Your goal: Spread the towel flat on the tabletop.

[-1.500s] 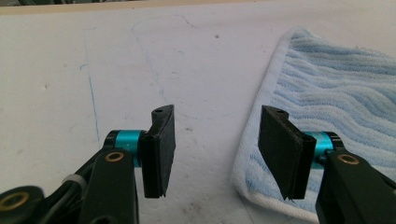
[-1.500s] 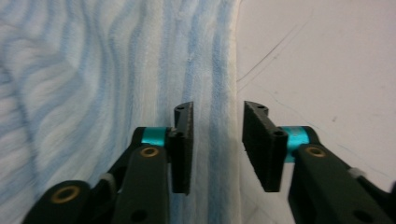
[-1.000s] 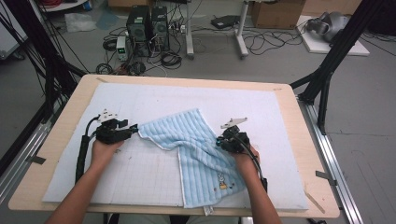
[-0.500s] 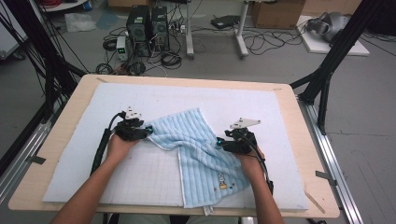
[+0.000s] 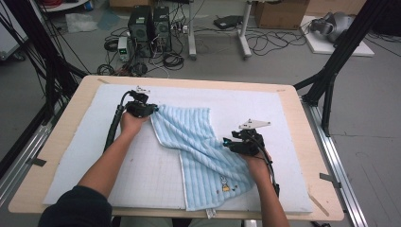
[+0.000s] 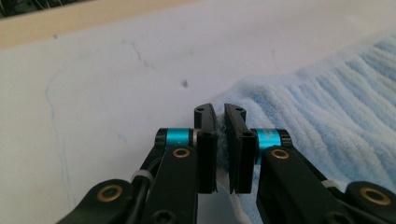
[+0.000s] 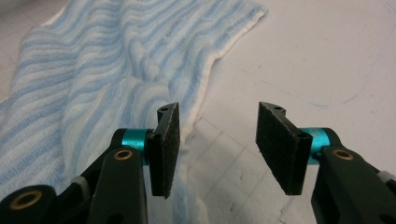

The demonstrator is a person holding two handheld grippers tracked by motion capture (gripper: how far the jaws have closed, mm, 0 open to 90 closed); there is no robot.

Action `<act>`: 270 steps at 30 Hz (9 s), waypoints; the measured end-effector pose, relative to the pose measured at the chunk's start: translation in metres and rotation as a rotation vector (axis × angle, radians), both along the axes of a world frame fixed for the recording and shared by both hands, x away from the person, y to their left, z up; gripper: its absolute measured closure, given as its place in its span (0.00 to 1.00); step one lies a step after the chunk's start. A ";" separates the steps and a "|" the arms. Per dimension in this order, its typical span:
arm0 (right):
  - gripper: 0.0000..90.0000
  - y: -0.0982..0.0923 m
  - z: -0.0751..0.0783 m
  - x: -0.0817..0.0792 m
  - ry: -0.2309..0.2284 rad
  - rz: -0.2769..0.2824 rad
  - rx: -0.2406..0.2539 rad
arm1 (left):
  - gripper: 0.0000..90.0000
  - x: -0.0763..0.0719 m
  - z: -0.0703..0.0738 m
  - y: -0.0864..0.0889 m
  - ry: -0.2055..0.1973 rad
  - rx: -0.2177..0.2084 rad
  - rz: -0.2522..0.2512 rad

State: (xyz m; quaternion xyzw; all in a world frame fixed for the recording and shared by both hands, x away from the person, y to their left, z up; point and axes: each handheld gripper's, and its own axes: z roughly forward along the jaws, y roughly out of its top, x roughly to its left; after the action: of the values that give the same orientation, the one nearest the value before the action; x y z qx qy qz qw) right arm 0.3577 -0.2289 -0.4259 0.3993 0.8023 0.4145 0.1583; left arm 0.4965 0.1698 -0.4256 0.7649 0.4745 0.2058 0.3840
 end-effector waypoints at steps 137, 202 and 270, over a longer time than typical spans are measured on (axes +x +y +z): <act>0.93 0.111 -0.019 0.076 0.030 0.054 -0.113 | 0.47 -0.111 -0.010 0.067 -0.093 -0.167 -0.083; 0.96 0.017 -0.014 -0.064 0.080 0.145 -0.042 | 0.96 -0.192 -0.024 0.017 0.020 -0.061 -0.472; 0.65 0.042 -0.016 -0.077 -0.011 0.216 0.014 | 0.70 -0.202 -0.025 0.015 -0.014 -0.038 -0.381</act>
State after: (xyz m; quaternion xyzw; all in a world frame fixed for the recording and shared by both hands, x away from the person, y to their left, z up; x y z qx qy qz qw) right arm 0.2812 -0.1872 -0.4422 0.3095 0.8368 0.4370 0.1142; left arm 0.2944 0.1850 -0.4502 0.8322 0.3219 0.1258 0.4336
